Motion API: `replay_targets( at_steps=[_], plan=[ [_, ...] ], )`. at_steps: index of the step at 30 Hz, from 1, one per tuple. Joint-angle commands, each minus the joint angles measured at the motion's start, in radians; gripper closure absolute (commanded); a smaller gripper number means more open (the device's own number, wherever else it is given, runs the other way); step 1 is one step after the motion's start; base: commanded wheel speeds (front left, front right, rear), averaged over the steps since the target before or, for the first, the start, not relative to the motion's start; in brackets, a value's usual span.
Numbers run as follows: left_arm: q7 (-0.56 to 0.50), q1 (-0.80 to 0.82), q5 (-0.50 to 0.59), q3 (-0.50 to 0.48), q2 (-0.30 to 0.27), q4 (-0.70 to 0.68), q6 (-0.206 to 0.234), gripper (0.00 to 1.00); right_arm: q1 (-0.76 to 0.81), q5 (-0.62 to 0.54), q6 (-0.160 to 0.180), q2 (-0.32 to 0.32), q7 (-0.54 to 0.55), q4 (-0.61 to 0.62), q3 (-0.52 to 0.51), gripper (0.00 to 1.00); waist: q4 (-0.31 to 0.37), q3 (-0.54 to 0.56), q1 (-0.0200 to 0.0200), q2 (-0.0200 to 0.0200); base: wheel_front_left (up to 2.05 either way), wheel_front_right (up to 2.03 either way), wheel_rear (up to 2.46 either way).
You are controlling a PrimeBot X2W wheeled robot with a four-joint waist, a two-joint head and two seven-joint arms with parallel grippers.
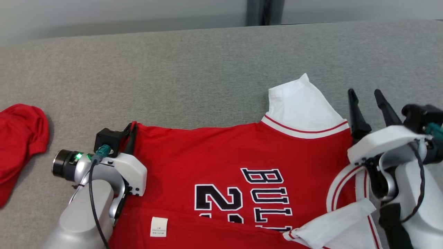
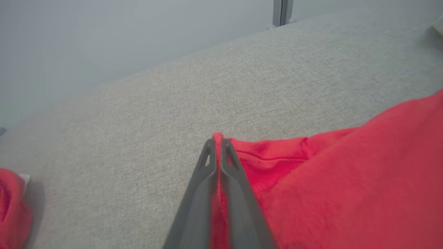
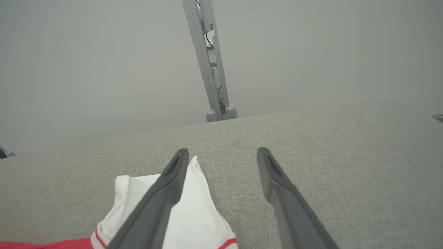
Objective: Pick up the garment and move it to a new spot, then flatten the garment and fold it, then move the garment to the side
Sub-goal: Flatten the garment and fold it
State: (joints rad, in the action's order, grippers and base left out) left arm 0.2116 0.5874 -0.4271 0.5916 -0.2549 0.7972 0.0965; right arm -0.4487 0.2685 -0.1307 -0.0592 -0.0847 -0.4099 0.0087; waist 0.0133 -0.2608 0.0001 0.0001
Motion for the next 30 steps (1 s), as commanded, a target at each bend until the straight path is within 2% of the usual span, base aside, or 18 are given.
replay_targets(
  at_steps=[1, 5, 10, 18, 26, 28, 30],
  plan=[
    [0.005, 0.026, 0.007, 0.004, 0.005, -0.009, -0.003, 1.00, -0.042, 0.012, 0.000, -0.014, 0.022, -0.026, -0.008, 0.00, -0.036, -0.019, -0.0001, -0.0001, 0.00, 0.00, 0.00],
    [0.006, 0.039, 0.013, 0.022, 0.031, -0.032, -0.007, 1.00, -0.164, 0.033, 0.000, -0.042, 0.108, -0.164, -0.017, 0.00, -0.087, -0.039, -0.0001, -0.0001, 0.00, 0.00, 0.00],
    [0.005, 0.066, 0.018, 0.042, 0.057, -0.039, -0.018, 1.00, -0.287, 0.021, 0.000, -0.094, 0.172, -0.321, 0.021, 0.00, -0.138, -0.064, -0.0001, -0.0001, 0.00, 0.00, 0.00],
    [0.013, 0.091, 0.021, 0.062, 0.086, -0.023, -0.025, 1.00, -0.418, 0.012, 0.000, -0.131, 0.193, -0.497, 0.094, 0.00, -0.173, -0.104, -0.0001, -0.0001, 0.00, 0.00, 0.00],
    [0.027, 0.109, 0.016, 0.071, 0.100, 0.005, -0.033, 1.00, -0.486, 0.039, 0.000, -0.141, 0.178, -0.603, 0.154, 0.00, -0.184, -0.122, -0.0001, -0.0001, 0.00, 0.00, 0.00],
    [0.029, 0.116, 0.016, 0.073, 0.102, 0.011, -0.036, 1.00, -0.495, 0.053, 0.000, -0.142, 0.181, -0.623, 0.168, 1.00, -0.186, -0.123, -0.0001, -0.0001, 0.00, 0.00, 0.00],
    [0.033, 0.121, 0.014, 0.074, 0.104, 0.018, -0.038, 1.00, -0.502, 0.063, 0.000, -0.146, 0.170, -0.632, 0.186, 1.00, -0.188, -0.124, -0.0001, -0.0001, 0.00, 0.00, 0.00]
  ],
)
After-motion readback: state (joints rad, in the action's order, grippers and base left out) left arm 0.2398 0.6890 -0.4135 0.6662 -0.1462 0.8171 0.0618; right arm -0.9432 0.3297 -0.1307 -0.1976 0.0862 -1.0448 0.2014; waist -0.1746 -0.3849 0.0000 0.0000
